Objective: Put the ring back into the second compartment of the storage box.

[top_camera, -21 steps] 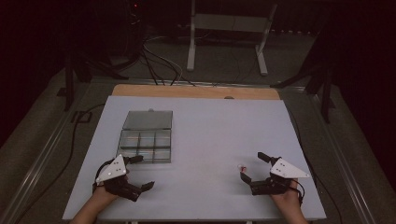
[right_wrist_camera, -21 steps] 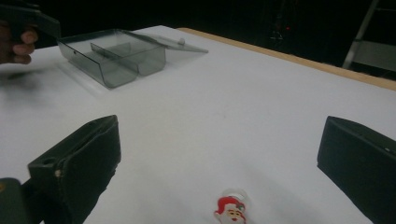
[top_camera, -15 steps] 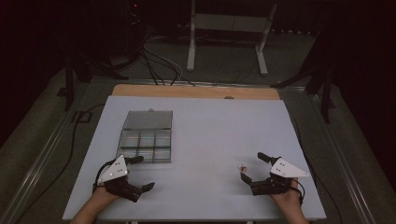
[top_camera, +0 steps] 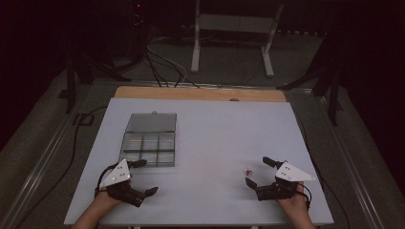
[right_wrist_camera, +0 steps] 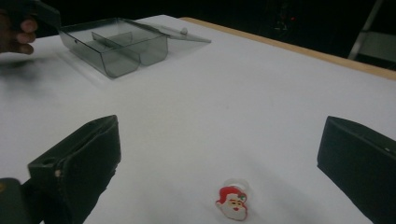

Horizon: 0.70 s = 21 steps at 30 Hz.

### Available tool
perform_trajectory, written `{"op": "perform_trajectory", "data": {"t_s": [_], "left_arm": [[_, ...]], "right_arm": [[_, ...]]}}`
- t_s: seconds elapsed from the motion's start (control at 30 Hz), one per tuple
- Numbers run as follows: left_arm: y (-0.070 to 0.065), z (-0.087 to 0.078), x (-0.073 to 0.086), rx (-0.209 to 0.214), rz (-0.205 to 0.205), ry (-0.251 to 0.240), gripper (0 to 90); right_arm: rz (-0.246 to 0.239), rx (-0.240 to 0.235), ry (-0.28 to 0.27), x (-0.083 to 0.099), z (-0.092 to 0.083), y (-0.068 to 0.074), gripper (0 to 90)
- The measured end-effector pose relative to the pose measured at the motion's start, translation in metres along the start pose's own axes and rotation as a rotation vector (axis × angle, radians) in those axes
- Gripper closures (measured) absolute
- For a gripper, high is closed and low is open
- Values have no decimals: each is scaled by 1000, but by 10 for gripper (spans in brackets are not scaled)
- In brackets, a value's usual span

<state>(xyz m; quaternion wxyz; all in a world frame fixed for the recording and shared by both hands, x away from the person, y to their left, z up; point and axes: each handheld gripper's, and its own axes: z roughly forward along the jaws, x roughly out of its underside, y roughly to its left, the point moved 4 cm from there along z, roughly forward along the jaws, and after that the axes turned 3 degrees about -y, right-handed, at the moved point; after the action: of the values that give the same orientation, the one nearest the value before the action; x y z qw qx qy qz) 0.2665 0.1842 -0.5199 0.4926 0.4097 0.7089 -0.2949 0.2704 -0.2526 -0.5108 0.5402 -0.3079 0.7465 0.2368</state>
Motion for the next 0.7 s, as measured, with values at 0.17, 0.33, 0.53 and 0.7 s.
{"op": "perform_trajectory", "data": {"t_s": [0.17, 0.33, 0.53, 0.7], "left_arm": [[0, 0, 0, 1, -5, -4, 8], [0, 0, 0, 0, -3, -1, 8], [1, 0, 0, -7, -9, -4, 8], [1, 0, 0, -7, -8, -3, 8]], "right_arm": [[15, -12, 10, -1, 0, 2, 0], [7, -17, 15, -2, -1, 4, 0], [9, -51, -15, -8, -1, 11, 0], [9, -36, -49, -15, -2, 12, 0]]}}
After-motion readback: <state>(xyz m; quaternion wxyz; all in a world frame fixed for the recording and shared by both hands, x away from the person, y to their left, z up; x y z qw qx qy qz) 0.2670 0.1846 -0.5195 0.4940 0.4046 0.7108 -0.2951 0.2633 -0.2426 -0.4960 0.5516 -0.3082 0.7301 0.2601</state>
